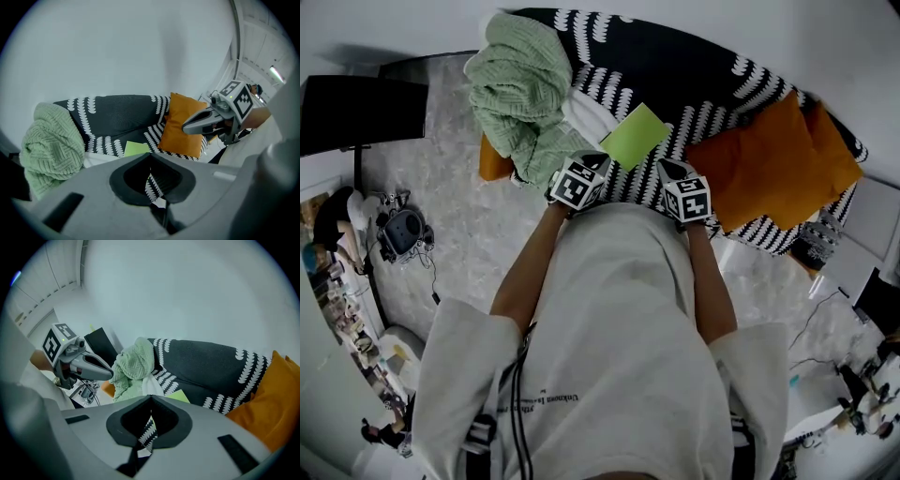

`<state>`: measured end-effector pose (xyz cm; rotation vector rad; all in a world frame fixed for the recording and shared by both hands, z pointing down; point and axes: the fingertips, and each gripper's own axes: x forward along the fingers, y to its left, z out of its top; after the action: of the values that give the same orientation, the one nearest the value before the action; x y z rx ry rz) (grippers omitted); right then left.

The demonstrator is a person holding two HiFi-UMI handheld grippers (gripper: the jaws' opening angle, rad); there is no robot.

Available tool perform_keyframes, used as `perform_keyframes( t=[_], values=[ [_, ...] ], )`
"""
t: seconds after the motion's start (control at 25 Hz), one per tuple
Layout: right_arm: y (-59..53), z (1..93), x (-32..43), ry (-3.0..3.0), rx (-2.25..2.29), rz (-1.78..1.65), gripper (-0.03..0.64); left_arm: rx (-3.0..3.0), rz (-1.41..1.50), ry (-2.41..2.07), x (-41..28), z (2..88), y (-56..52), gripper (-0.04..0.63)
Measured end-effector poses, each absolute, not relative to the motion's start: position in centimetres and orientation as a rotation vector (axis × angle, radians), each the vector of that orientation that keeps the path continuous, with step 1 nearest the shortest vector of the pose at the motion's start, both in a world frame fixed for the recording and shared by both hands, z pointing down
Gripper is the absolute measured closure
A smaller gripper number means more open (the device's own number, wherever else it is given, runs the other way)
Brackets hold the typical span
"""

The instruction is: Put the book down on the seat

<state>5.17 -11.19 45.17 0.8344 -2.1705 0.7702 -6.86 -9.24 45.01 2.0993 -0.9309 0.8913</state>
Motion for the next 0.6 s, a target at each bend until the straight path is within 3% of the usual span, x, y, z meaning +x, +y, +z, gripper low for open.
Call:
perform_keyframes(
  t=[0.6],
  values=[
    [-11.02,45.25,5.99,-2.161,0.882,0.828,0.611,2.09,0.879,-0.898,-6.56,45.12,-8.35,0.586]
  ],
)
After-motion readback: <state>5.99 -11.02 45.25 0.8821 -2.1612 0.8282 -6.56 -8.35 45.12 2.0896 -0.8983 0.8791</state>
